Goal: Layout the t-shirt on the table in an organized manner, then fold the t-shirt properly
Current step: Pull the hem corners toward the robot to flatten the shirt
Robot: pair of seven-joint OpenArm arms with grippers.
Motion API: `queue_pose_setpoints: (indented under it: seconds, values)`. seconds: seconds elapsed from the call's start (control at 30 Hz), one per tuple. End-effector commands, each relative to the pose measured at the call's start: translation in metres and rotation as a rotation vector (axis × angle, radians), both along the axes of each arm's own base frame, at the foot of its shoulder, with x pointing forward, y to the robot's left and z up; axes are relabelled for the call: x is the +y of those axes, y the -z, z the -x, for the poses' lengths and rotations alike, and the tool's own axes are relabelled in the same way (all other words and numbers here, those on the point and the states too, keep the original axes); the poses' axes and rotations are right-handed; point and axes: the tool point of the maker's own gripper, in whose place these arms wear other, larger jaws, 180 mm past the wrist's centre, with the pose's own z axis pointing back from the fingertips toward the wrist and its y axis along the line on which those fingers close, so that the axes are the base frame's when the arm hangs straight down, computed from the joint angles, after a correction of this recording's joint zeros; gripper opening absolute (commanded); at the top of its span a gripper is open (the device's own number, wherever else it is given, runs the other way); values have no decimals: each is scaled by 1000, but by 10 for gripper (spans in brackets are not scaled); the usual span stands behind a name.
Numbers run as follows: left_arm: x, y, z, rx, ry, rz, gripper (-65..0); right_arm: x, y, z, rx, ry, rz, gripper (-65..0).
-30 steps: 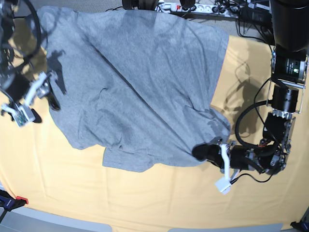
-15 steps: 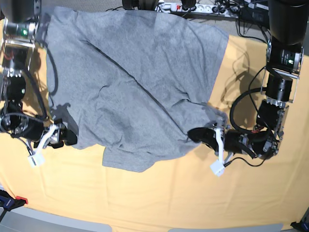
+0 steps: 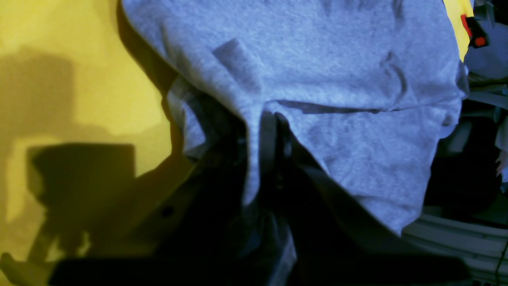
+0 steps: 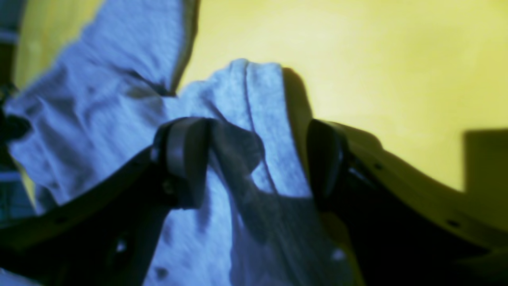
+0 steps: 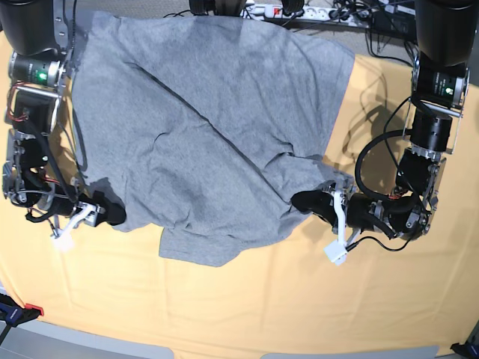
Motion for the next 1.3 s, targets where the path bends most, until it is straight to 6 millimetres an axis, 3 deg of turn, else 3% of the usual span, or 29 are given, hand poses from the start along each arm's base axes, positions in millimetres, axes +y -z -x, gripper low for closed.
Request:
queue_pose_setpoints:
  seconds: [0.0, 0.07, 0.13, 0.23, 0.27, 0.43, 0.6, 0.9, 1.1, 1.27]
  values:
    - [0, -22, -13, -57, -8, 33, -650, 4, -12, -7, -30, -20, -8, -285]
    - [0, -22, -13, -58, -8, 33, -650, 14, -11, -7, -23, -35, -26, -340]
    - [0, -22, -14, -58, -8, 32, -650, 16, -17, -11, -42, -31, -46, -442]
    - [4, -23, -15, -62, -13, 26, -650, 9, -31, -22, -73, -26, -29, -635]
    - [4, -26, -16, -68, -16, 29, -650, 4, -38, -26, -87, -21, -20, -650]
    - [4, -51, -35, -136, -24, 38, -650, -23, -70, -45, -151, -1, 53, -650]
    - [4, -82, -64, -261, -61, 28, -650, -46, -82, -55, -175, 20, 155, -650]
    - [10, -112, -91, -390, -84, -37, -650, -75, -108, -66, -279, 29, 421, -650]
    - [-4, -126, -97, -425, -74, -6, -650, -101, -126, -73, -304, 117, 604, -650]
    - [-10, -125, -105, -475, -84, -29, -650, -113, -131, -78, -324, 180, 645, -650]
